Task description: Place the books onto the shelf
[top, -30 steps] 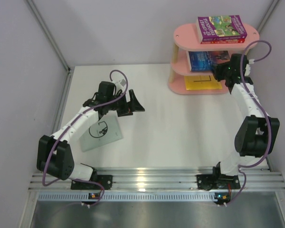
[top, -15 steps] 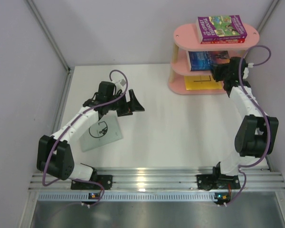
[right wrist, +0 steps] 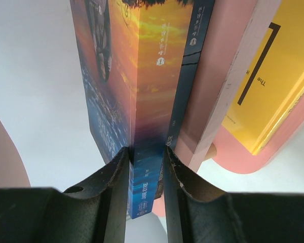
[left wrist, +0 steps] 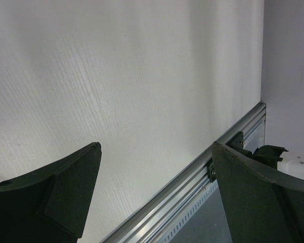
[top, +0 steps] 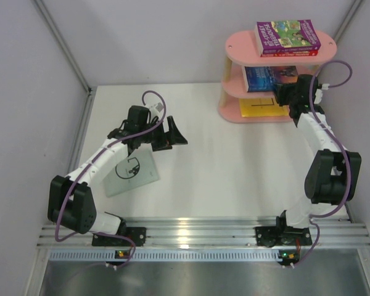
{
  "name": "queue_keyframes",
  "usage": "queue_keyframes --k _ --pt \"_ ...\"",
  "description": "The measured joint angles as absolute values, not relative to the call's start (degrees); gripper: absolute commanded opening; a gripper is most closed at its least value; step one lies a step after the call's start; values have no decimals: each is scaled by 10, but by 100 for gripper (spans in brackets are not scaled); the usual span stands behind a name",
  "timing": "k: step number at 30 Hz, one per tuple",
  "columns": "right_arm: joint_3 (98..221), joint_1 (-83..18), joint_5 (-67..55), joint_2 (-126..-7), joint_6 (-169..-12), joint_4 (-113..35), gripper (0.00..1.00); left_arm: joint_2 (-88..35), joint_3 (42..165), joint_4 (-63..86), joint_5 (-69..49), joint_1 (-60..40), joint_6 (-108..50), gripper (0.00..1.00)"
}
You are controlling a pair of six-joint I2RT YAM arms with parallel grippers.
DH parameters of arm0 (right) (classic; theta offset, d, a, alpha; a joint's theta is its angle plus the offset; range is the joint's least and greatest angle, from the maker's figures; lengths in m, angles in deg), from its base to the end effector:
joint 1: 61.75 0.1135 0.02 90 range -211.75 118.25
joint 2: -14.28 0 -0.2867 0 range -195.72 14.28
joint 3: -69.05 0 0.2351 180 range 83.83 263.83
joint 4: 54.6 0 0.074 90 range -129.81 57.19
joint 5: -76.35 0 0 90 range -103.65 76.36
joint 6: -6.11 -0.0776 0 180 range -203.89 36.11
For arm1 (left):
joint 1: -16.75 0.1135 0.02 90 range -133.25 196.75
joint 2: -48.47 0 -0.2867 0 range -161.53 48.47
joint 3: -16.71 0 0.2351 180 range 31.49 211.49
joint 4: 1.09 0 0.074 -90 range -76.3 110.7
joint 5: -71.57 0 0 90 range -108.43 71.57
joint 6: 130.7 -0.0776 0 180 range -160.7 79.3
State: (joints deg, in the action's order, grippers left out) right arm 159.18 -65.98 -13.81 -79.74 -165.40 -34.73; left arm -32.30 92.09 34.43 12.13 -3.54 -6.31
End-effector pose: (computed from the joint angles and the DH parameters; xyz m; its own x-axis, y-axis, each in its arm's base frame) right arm 0.4123 -0.0307 0.3225 0.0162 0.9905 -0.1362 0.4087 0.1178 0.9050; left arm 0.2813 -0.1461 0.2822 -0.8791 -0.1935 -0.4356 0.1969 0.6848 -0.7016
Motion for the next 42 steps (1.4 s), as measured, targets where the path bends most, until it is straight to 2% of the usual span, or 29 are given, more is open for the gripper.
queue_keyframes --k 39,42 --pt "1592 -643 -183 -797 -1686 -349 0 -323 921 344 121 -36 -63 95" --pt "1592 -642 -185 -797 -1686 -349 8 -323 921 344 121 -36 -63 96"
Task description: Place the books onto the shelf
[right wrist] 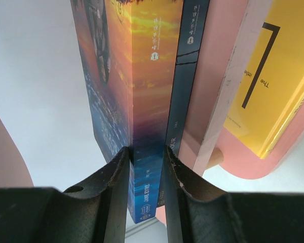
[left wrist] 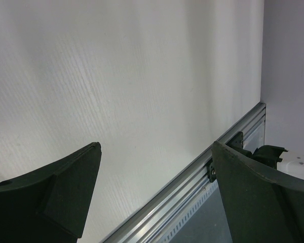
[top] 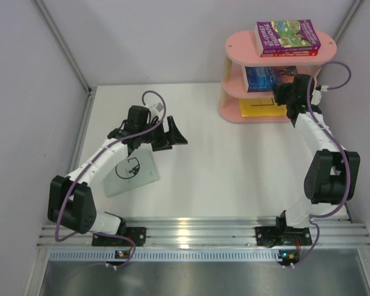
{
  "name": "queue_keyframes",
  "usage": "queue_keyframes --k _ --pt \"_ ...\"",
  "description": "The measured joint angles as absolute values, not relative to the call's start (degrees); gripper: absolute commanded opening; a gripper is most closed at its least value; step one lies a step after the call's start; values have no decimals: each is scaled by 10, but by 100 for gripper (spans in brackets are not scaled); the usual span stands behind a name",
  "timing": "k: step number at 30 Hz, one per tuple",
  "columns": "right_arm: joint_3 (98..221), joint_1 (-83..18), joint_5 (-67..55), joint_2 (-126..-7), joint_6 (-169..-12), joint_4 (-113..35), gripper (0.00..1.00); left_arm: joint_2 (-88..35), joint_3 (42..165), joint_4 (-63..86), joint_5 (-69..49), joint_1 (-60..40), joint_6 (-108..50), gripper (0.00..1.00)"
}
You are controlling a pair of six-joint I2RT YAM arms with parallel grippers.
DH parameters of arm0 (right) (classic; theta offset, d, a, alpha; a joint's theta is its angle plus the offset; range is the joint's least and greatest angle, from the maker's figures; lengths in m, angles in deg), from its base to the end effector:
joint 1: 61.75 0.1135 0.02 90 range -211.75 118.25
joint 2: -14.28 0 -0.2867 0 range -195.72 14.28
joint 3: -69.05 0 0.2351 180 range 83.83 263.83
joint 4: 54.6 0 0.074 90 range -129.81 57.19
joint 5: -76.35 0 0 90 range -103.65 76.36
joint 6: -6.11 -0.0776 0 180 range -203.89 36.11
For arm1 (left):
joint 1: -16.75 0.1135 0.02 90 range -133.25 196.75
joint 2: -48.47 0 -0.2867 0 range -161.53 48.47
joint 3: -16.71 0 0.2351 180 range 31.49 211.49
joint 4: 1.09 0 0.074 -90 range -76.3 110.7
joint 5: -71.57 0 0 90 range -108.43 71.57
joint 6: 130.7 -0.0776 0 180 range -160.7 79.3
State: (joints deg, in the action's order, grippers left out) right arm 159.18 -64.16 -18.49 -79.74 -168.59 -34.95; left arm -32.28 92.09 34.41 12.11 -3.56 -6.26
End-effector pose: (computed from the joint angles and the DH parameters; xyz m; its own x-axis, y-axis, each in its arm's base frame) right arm 0.4127 -0.0239 0.3231 0.0818 0.9896 -0.1182 0.4083 0.0749 0.9097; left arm 0.2812 -0.1461 0.2823 -0.8790 -0.1941 -0.4356 0.1967 0.6846 -0.7019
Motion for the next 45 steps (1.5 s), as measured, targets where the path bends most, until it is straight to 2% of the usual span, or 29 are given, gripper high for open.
queue_keyframes --k 5,14,19,24,38,45 --pt "1592 -642 -185 -797 -1685 -349 30 -323 921 344 121 -36 -61 96" --pt "1605 -642 -190 -797 -1679 -330 46 -322 921 344 122 -36 -57 96" --pt "1627 -642 -189 -797 -1673 -312 45 -322 921 344 121 -36 -55 96" --pt "1630 -642 -189 -797 -1670 -304 39 -316 921 343 121 -36 -53 96" --pt "1630 -641 -181 -797 -1671 -309 38 -314 922 344 121 -36 -53 96" --pt "1602 -643 -141 -784 -1645 -329 41 -316 948 360 91 -36 -59 96"
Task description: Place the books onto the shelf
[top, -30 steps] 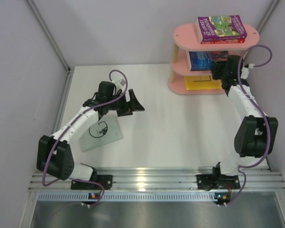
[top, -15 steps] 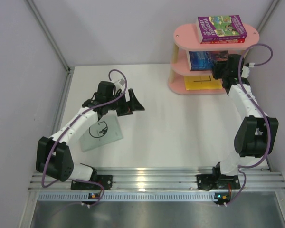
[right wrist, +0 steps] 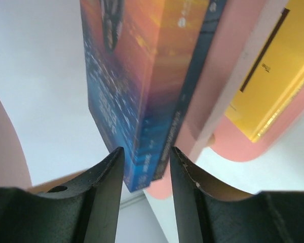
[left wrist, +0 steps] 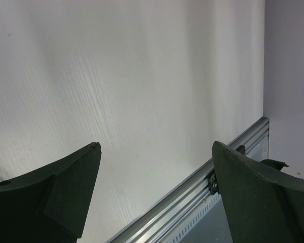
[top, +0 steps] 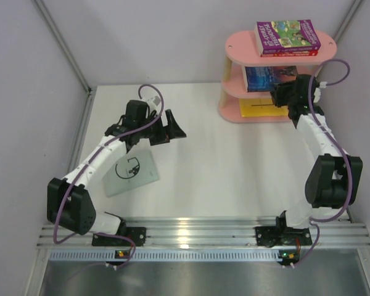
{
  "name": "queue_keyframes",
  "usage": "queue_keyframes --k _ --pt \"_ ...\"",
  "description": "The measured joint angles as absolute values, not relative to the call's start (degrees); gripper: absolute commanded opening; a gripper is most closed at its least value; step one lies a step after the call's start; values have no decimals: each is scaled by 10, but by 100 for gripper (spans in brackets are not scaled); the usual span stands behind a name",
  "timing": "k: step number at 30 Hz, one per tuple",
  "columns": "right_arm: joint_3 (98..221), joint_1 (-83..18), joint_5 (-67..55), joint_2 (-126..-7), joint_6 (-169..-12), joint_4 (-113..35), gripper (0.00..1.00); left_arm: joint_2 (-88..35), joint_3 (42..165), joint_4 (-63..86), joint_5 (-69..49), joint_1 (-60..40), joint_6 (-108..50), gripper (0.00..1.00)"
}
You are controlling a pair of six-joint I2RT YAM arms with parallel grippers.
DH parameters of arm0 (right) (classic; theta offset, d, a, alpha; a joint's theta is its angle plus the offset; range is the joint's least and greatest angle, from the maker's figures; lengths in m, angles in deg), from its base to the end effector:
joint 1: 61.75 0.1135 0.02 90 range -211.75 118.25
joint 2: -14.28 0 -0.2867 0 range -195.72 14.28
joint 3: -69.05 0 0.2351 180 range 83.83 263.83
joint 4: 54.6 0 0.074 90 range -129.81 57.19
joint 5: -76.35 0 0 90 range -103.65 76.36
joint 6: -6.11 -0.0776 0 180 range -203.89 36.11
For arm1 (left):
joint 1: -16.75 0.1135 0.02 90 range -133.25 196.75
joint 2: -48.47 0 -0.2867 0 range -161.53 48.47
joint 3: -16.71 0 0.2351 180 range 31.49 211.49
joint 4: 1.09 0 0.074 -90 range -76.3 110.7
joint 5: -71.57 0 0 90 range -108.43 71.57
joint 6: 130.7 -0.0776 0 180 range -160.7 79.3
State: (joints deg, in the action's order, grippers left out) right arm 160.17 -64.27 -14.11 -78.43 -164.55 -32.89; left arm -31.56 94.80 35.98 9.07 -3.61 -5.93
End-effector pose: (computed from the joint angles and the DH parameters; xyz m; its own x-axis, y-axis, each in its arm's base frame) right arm 0.4074 -0.0186 0.3334 -0.0135 0.9883 -0.1522 0.3983 0.1449 0.9058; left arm 0.2841 -0.1436 0.2980 -0.8526 -0.2232 -0.4725 0.1933 0.7055 -0.6819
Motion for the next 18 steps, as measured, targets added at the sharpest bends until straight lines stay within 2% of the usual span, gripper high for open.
queue_keyframes --k 6,9,13,18 --pt "1539 -644 -85 -698 -1547 -316 44 -318 1004 397 10 -23 -48 99" --pt "1502 -625 -65 -634 -1485 -316 46 -313 1007 423 -20 29 -19 99" --pt "1469 -515 -60 -582 -1418 -318 47 -277 956 423 -38 156 31 99" --pt "1421 -340 -76 -612 -1389 -355 47 -219 865 446 -102 283 81 98"
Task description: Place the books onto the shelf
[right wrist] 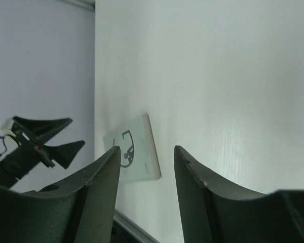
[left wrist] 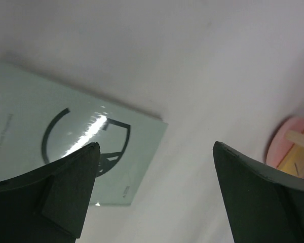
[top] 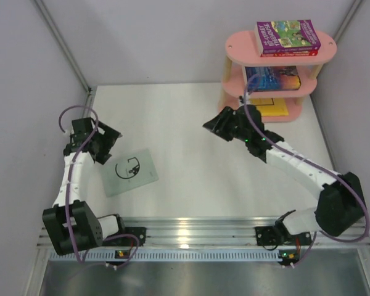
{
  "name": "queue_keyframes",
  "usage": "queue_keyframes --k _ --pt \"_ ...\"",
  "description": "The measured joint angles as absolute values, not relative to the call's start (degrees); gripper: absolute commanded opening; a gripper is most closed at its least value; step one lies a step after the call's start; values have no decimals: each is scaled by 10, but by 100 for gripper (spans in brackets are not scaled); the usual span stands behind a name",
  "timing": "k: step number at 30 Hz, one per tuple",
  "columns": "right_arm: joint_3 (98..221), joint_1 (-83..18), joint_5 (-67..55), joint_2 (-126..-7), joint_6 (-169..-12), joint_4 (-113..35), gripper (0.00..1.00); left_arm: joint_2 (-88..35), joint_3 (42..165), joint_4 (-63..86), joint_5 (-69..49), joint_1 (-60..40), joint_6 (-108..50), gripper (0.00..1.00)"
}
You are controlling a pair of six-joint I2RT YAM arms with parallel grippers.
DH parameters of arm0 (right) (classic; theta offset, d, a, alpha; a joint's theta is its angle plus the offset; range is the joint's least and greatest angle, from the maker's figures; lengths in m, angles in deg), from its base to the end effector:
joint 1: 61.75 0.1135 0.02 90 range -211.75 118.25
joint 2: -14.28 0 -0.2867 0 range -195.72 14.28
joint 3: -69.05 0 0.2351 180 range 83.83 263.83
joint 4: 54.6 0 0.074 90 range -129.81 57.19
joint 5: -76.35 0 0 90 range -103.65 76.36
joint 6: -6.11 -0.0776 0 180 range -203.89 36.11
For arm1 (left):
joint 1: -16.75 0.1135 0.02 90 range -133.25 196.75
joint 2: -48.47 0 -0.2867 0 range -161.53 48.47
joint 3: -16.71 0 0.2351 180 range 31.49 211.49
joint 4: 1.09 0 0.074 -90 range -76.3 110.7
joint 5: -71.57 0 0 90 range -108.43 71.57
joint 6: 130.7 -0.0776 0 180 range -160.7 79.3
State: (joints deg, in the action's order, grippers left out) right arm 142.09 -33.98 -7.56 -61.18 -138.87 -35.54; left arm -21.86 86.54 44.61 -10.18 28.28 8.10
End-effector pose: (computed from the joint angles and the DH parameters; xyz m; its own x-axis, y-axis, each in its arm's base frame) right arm 0.2825 0.1580 0.3257 -0.6369 0.5850 -0.5022 -0.0507 0.6182 0.7844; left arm 0.2599 0.0417 0.2726 -0.3902 -0.8396 -0.3780 -0.5983 0.5432 -0.5890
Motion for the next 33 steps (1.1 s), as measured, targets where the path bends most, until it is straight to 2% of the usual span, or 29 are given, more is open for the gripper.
queue_keyframes --k 6,13,18,22,24,27,28,31,33 --pt "1449 -193 -94 -782 -1367 -412 46 -195 823 484 -256 311 109 93" --pt "1554 -120 -64 -980 -1344 -495 46 -218 801 483 -340 335 76 94" --pt "1620 -98 -47 -1063 -1328 -525 46 -246 777 470 -344 365 59 92" --pt "1631 -88 -45 -1095 -1315 -529 46 -272 769 466 -318 373 34 94" --pt "1631 -83 -45 -1105 -1313 -532 46 -289 769 461 -290 373 15 91" --pt "1630 -77 -38 -1116 -1314 -552 39 -318 770 447 -208 373 -20 81" --pt "1627 -75 -36 -1117 -1314 -555 29 -330 770 442 -187 373 -35 81" --pt "1606 -83 -44 -1113 -1309 -569 15 -354 766 418 -129 379 -69 74" --pt "1582 -96 -49 -1095 -1304 -579 13 -354 751 385 -88 377 -80 73"
